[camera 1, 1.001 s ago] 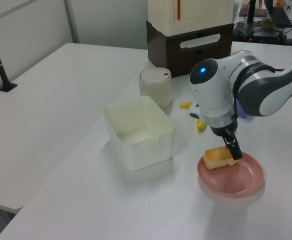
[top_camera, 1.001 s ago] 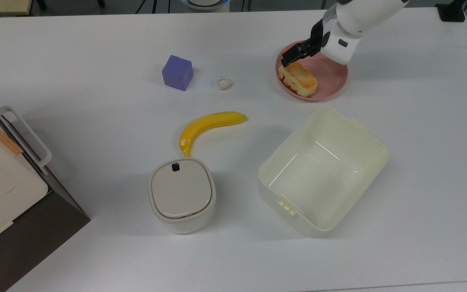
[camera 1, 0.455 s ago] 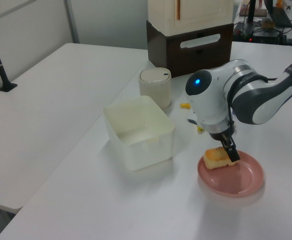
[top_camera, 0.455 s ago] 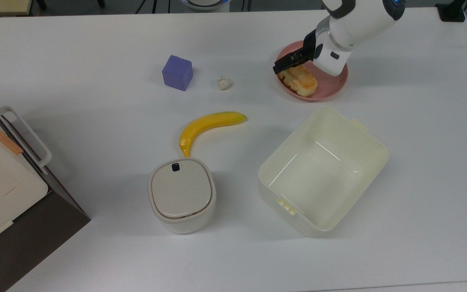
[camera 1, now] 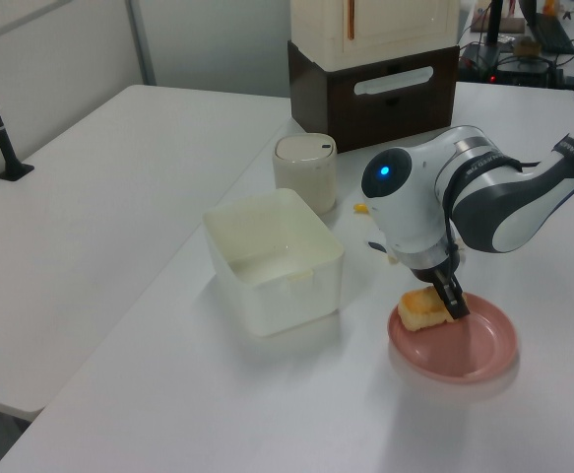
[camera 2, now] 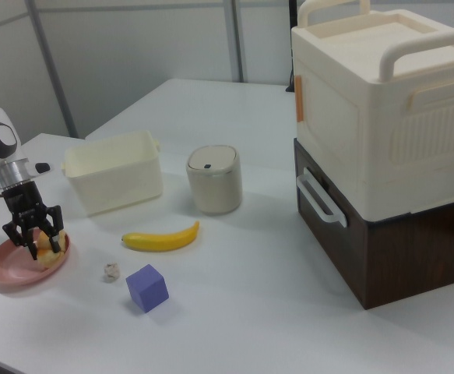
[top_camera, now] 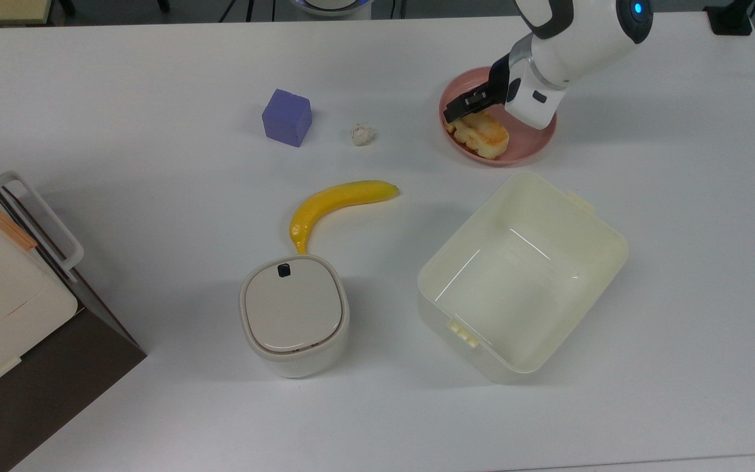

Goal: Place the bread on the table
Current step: 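Lift the bread off the plate and carry it toward the purple cube, then lower the bread onto the table and open the gripper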

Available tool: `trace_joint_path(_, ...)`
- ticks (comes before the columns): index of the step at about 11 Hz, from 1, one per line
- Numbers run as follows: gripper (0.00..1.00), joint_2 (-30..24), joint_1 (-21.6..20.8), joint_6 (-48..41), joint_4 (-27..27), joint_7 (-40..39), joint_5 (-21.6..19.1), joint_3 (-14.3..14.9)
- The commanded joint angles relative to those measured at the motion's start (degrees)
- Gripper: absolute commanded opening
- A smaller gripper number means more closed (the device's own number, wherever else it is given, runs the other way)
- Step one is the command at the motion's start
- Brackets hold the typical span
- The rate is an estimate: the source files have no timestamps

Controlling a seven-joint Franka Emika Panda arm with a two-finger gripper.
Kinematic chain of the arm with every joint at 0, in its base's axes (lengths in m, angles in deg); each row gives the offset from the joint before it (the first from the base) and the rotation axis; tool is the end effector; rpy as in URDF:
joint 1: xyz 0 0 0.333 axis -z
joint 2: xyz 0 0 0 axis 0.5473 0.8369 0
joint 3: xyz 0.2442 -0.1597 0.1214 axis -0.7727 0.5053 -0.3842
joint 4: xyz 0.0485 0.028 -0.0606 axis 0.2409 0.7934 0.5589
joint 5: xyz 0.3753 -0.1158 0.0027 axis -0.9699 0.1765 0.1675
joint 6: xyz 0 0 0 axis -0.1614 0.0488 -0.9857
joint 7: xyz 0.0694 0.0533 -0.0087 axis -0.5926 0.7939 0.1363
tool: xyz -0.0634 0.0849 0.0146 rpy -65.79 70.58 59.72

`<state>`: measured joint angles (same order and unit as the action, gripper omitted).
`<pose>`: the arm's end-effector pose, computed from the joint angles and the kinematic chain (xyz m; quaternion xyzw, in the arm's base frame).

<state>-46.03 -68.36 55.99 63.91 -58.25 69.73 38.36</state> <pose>0.4989 0.3128 0.3149 0.9334 0.2576 -0.1695 0.1837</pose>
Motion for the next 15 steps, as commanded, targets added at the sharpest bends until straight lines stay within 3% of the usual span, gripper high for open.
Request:
trace_joint_path(1,0.00,-0.3,-0.2,0.5,-0.2,0.2,1.5,0.0)
trace_joint_path(5,0.00,-5.7,-0.3,-1.3,-1.2,-3.0,0.4,0.0)
trace_joint_path(7,0.00,-8.2,0.3,-5.3,-3.8,-7.4,-3.5,0.0)
trace_joint_path(12,0.00,-6.7,11.0,-4.1,-5.5,-9.2,-3.5,0.5)
trace_joint_path(15,0.00,-5.2,15.3,-4.0,-7.1,-10.0,-3.5,0.7)
